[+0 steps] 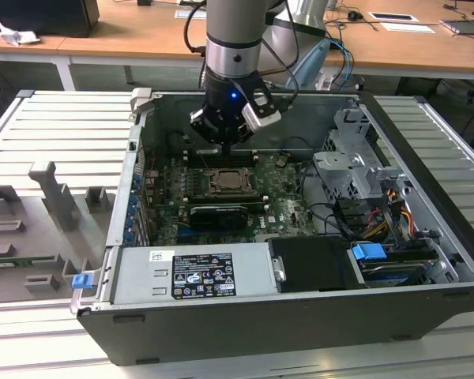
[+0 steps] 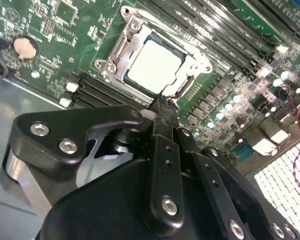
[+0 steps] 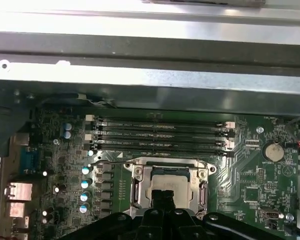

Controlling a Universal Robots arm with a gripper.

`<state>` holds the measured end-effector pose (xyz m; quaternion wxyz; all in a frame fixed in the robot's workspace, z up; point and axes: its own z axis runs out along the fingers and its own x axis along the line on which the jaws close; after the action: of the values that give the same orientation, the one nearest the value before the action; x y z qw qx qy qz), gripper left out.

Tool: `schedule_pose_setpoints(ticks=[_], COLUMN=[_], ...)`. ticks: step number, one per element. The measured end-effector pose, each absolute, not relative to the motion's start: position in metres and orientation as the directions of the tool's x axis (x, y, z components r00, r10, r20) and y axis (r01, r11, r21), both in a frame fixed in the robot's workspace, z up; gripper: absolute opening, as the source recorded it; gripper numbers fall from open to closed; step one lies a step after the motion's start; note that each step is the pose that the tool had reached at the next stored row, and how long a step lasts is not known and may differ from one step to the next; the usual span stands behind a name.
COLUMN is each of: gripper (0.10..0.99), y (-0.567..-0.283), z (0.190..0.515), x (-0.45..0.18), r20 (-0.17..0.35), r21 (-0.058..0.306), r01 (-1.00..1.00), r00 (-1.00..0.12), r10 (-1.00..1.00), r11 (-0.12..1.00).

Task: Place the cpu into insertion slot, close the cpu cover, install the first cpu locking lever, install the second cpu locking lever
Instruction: 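Install the first cpu locking lever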

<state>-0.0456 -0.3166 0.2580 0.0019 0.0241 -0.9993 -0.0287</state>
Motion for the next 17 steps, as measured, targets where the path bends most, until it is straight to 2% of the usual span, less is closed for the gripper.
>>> schedule_pose_setpoints(ticks=[6, 17], gripper=[0.106, 0.106], y=[-0.317, -0.316], z=[0.256, 0.253], x=[-0.072, -0.107], r20=[-0.017, -0.018], r21=[0.056, 0.057], r01=[-0.049, -0.049], r00=[-0.999, -0.999], r10=[-0.048, -0.048], r11=[0.997, 0.997])
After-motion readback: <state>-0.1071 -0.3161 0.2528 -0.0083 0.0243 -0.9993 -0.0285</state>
